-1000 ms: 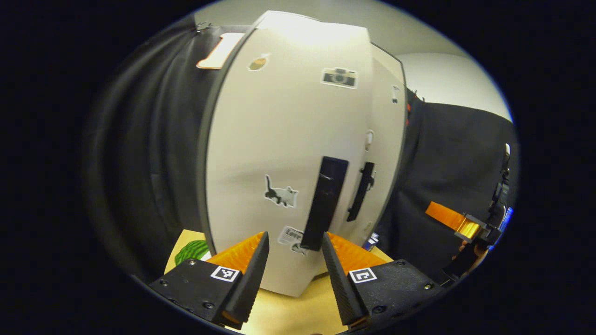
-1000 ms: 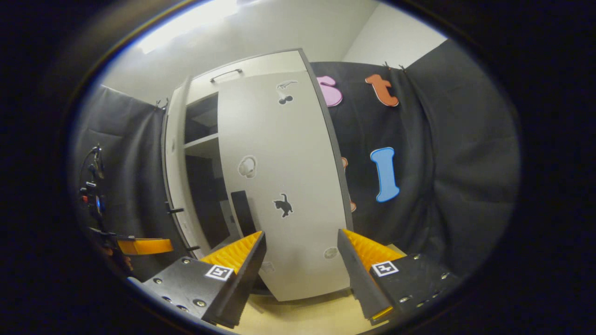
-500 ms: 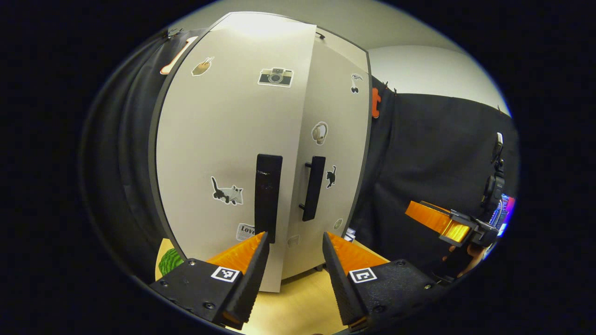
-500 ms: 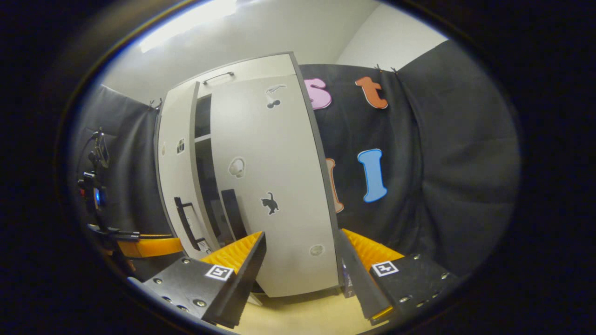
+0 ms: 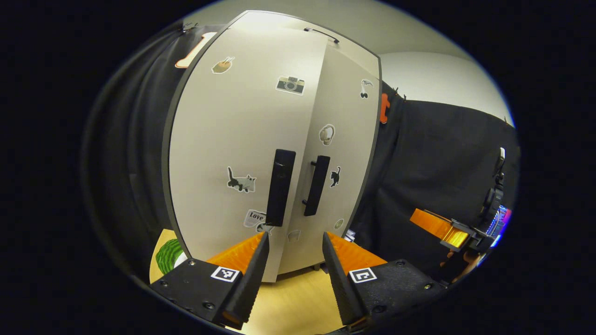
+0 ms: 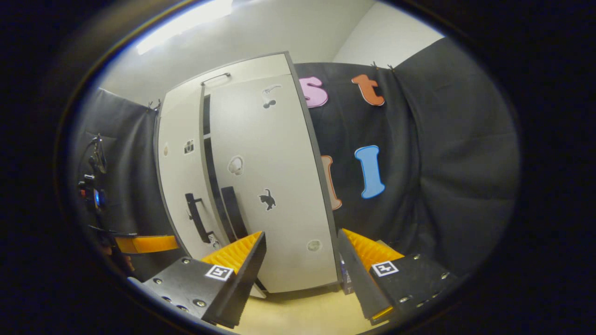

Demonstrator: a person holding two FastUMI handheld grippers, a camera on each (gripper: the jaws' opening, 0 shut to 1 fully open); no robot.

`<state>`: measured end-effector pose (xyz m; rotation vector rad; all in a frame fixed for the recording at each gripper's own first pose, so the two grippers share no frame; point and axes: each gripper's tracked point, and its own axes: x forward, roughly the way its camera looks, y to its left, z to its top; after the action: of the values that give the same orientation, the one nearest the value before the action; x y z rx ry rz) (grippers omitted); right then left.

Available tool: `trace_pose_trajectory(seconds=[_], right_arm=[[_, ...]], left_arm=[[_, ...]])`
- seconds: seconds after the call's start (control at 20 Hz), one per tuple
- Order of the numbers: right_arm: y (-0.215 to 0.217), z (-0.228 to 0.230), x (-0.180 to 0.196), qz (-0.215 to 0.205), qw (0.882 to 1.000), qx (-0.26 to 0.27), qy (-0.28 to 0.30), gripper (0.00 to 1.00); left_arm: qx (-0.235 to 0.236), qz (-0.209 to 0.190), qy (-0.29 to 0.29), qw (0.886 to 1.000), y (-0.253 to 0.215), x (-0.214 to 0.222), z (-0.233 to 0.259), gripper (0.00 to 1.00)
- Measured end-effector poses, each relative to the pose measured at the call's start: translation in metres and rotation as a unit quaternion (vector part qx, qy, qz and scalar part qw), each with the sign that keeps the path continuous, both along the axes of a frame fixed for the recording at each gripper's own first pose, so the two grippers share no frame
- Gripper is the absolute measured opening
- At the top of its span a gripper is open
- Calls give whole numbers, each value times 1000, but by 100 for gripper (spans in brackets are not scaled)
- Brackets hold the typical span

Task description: Grab one shoe with the right hand and put it into the shoe cabinet, grab the other shoe with the left hand and put it into the shoe cabinet; then close the right door with the right hand and the left door with the left hand.

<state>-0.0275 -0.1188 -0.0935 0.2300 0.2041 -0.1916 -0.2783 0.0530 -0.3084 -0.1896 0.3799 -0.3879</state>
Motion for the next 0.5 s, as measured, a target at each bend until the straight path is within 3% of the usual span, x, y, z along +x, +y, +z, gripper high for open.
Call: trace_pose_trajectory(seconds=[0.5], right_arm=[[5,-8,-5,12,1000,-2,12,92]], left_arm=[[-16,19,9,1000,8,-21,-2,71]])
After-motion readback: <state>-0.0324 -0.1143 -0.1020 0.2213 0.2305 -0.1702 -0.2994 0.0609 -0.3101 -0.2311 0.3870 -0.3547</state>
